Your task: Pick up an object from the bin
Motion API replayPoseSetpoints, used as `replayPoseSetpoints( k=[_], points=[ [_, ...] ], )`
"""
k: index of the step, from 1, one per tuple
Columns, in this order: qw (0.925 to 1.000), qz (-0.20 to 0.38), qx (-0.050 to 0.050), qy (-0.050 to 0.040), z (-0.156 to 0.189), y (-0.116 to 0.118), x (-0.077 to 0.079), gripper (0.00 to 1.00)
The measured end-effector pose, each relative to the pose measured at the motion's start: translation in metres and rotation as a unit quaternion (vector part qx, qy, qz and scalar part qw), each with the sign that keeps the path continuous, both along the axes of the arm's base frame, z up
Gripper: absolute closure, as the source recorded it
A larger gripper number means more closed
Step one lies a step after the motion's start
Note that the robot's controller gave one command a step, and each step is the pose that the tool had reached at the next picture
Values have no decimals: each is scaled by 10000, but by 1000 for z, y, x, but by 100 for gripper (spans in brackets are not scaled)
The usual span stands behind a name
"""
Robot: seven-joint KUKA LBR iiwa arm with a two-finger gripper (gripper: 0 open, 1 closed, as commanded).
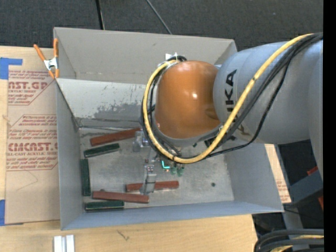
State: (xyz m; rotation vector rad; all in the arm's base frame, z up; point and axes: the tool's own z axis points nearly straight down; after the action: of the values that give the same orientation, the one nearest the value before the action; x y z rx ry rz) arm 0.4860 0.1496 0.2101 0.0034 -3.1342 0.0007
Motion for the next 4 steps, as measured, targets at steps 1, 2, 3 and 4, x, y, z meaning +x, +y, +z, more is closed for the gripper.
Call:
replayPoseSetpoints(
  k=[1, 2, 3, 4],
  points=[
    [10000, -7, 7, -39, 4, -1, 2, 0],
    [9999, 154, 14, -74, -48, -16, 13, 0],
    [9921, 1252, 9, -34, -138, -40, 3, 100],
    [9921, 1252, 9, -38, -138, -40, 4, 100]
  ],
)
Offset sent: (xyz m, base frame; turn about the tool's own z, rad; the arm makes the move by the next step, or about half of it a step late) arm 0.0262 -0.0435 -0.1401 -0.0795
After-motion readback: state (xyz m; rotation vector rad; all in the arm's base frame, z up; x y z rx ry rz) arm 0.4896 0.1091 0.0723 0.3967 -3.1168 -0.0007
